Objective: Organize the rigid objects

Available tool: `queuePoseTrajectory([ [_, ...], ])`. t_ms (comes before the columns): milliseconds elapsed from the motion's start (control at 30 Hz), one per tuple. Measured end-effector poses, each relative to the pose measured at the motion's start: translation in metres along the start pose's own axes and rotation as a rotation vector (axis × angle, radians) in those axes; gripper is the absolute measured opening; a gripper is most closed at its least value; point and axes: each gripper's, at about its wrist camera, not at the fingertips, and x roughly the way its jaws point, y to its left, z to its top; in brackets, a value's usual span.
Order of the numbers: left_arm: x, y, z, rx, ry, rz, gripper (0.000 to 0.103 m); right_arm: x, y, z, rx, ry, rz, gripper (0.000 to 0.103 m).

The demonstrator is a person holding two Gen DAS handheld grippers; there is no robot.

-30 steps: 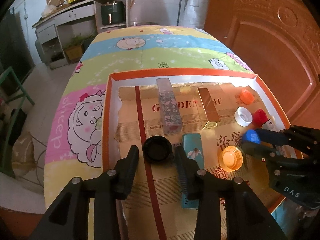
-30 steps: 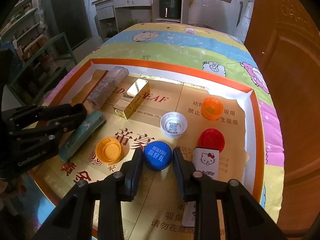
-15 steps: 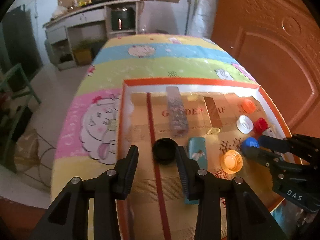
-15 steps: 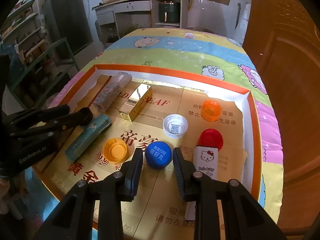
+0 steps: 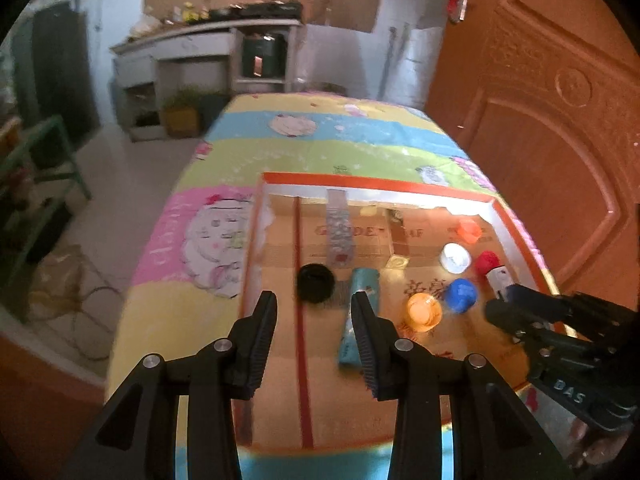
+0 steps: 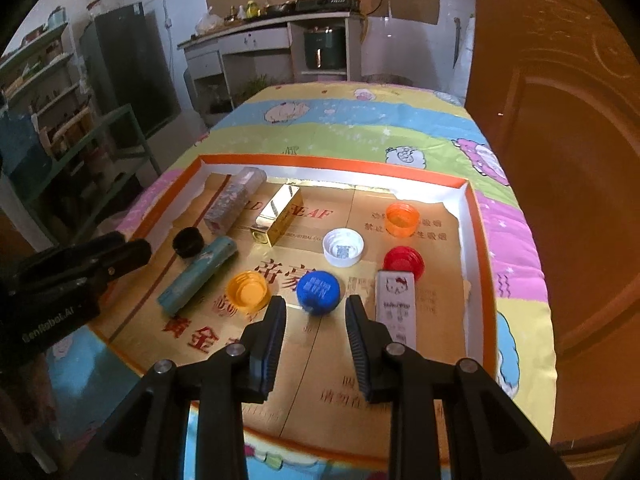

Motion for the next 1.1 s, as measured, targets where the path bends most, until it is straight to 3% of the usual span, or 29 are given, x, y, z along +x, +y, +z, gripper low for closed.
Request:
queuePoseTrajectory([
  [233,-0.038,-0.007,-0.021,-0.008,-0.073,0.136,0.040,-0.041,0.003,-0.018,0.037,-0.089,-0.012,0.031],
  [467,-0.077,-0.014,-0.048,-0.032,-0.067,0.050,0.040,-0.094,0.020,-0.043,0.042,-0.193,-0.053,0.031],
  [700,-0.118,-0.031,-0.079,0.023,-0.074,0.083,0.040,-0.130,0.043,-0.072,0.024,-0.233,-0.083,0.031],
  [933,-0.164,-0.033,-0.106,0.037,-0.104,0.049,0.040,-0.163,0.056,-0.092,0.056,-0.264,-0.071,0.031],
  [1100,-0.198,-0.036,-0.125,0.053,-0.150,0.063,0.040,-0.190,0.065,-0.108,0.070,-0.294,-0.080,0.031],
])
